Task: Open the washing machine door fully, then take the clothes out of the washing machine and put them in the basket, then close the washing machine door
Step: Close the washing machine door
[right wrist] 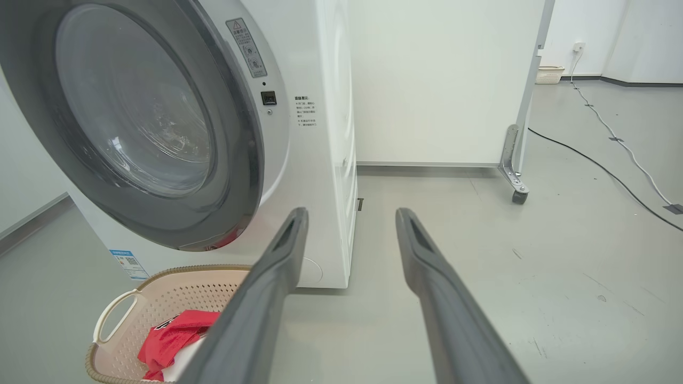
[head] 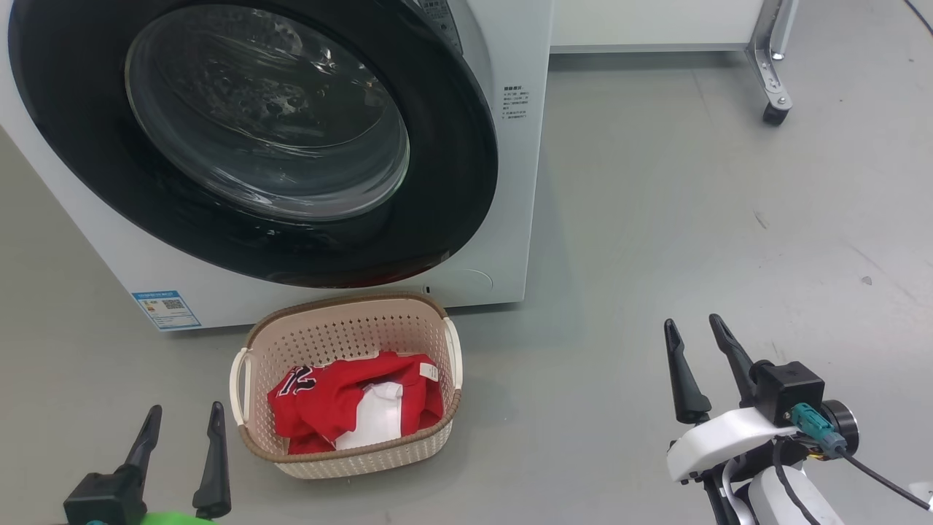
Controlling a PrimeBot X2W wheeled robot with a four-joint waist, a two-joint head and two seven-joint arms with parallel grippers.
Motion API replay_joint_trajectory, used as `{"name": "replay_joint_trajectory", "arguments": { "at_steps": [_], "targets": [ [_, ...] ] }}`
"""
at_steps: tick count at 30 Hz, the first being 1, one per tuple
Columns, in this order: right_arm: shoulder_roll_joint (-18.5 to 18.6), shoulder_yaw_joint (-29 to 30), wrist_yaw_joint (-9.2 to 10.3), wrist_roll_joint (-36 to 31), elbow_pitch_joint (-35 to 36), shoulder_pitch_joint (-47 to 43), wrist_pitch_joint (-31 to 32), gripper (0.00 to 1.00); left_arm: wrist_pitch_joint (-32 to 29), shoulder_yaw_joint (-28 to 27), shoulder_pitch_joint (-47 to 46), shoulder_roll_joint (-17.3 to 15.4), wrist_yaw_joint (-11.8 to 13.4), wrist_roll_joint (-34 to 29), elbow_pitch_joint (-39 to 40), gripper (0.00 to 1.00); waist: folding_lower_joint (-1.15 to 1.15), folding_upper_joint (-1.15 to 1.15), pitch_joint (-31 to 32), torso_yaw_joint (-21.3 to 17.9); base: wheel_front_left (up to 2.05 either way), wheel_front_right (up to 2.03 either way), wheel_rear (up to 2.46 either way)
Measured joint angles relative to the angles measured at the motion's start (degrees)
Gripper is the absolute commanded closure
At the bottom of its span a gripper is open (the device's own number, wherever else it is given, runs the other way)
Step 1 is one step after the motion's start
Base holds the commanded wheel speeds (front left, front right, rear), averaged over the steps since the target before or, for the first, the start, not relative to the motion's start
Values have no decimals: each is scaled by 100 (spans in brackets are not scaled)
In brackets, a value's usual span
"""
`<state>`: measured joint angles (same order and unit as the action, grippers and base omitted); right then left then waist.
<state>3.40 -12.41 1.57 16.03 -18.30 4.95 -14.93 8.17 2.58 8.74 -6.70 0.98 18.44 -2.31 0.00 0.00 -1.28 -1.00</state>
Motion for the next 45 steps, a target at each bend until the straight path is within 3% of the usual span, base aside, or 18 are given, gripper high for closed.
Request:
{"name": "replay_joint_trajectory", "arguments": {
  "at_steps": [21, 32, 45],
  "targets": [
    [-11, 56, -101, -135, 97, 133, 0, 100, 51, 152, -240, 9, 23, -43, -55, 0, 0, 0, -194, 231, 0, 0, 0],
    [3, -367, -430, -303, 31, 1348, 1, 100, 68, 255, -530, 38, -13, -48, 22, 0, 0, 0, -548, 606, 0, 0, 0],
    [23, -671, -657, -364, -799, 2855, 359, 100, 201, 374, -959, 103, -91, -48, 0, 0, 0, 0, -1071, 1149, 0, 0, 0]
  ]
}}
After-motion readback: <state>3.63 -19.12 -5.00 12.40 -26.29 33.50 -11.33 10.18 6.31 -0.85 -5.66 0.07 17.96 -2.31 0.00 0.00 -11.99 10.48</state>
